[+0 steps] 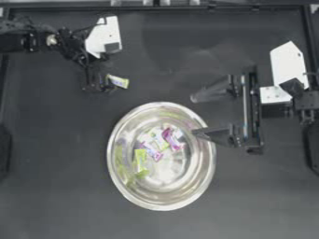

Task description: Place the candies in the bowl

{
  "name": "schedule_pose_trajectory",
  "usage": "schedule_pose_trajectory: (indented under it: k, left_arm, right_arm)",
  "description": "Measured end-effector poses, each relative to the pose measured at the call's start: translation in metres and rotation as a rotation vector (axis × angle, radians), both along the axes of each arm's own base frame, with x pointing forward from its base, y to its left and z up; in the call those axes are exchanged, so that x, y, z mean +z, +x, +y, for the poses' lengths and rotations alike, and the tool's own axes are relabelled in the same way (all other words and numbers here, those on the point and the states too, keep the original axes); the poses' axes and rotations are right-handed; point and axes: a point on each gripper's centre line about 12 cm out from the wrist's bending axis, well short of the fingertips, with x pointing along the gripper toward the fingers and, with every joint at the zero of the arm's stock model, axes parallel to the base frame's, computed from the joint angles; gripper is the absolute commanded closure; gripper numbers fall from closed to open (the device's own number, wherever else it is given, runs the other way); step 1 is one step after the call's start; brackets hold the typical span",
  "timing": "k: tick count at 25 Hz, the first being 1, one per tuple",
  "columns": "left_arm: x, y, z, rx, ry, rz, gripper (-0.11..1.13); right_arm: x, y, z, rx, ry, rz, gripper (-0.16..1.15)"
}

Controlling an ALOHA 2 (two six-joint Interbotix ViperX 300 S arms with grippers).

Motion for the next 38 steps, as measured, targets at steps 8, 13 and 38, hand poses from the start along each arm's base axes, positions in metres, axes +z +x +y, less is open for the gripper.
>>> schedule_pose_trajectory:
  k: [8, 13, 38]
  left_arm:
    - [-0.004, 0.005, 0.003, -0.025, 0.025, 0.015, 0.01]
    - [-0.012, 0.006, 0.004, -0.056, 0.049, 0.047, 0.01]
    - [-0.029, 0.025, 0.009, -0.114, 0.042, 0.101, 0.01]
  right_arm:
    - [-0.001, 0.0, 0.0, -0.002, 0.01, -0.006, -0.02]
    - [0.0, 0.0, 0.0, -0.002, 0.011, -0.018, -0.02]
    - [-0.003, -0.001, 0.0, -0.003, 0.017, -0.037, -0.02]
